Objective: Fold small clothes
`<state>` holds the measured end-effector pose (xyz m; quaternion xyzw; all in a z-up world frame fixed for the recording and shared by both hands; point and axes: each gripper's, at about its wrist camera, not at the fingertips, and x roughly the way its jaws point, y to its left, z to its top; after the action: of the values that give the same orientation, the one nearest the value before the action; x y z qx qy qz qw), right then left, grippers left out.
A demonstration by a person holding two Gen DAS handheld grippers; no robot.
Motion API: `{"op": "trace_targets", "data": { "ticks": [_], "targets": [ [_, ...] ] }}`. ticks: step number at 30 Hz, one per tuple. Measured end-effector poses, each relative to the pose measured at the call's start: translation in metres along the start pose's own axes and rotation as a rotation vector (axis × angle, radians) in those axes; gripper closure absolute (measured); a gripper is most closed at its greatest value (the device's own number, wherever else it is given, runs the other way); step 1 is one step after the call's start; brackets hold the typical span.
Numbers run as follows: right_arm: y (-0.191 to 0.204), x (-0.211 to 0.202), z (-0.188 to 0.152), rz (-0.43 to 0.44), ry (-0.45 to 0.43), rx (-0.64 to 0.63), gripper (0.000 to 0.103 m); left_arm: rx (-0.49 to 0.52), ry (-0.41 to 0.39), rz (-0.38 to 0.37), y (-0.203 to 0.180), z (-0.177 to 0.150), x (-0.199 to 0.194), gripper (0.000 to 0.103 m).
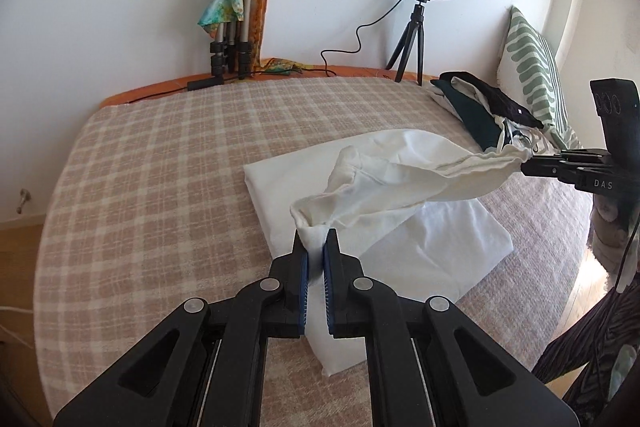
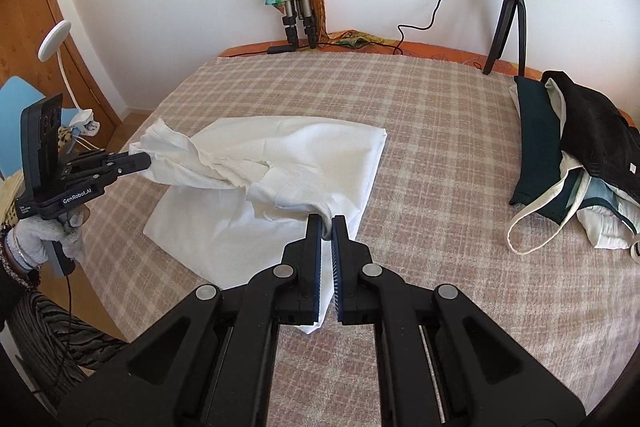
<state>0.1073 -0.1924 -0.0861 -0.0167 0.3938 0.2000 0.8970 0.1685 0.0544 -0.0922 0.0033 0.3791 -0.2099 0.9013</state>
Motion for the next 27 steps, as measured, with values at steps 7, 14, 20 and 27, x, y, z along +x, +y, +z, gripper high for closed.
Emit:
{"op": "trace_targets", "data": {
  "ticks": [7, 14, 20, 27],
  "targets": [
    [-0.004, -0.007, -0.036, 0.019, 0.064, -0.033, 0.097, 0.032, 0.086, 0.018, 0.0, -0.033, -0.015, 0.095],
    [-0.043, -0.008, -0.054, 0.12, 0.076, 0.17, 0.057, -0.223, 0.121, -0.095, 0.025, -0.049, -0.025, 0.089],
    [-0.08, 0.027, -0.062, 0.298, 0.132, 0.449, 0.057, -0.591, 0.145, -0.264, 0.053, -0.062, -0.002, 0.087],
    [-0.079, 0.046, -0.061, 0.335, 0.149, 0.481, 0.057, -0.681, 0.096, -0.293, 0.063, -0.058, -0.006, 0.085]
  ]
}}
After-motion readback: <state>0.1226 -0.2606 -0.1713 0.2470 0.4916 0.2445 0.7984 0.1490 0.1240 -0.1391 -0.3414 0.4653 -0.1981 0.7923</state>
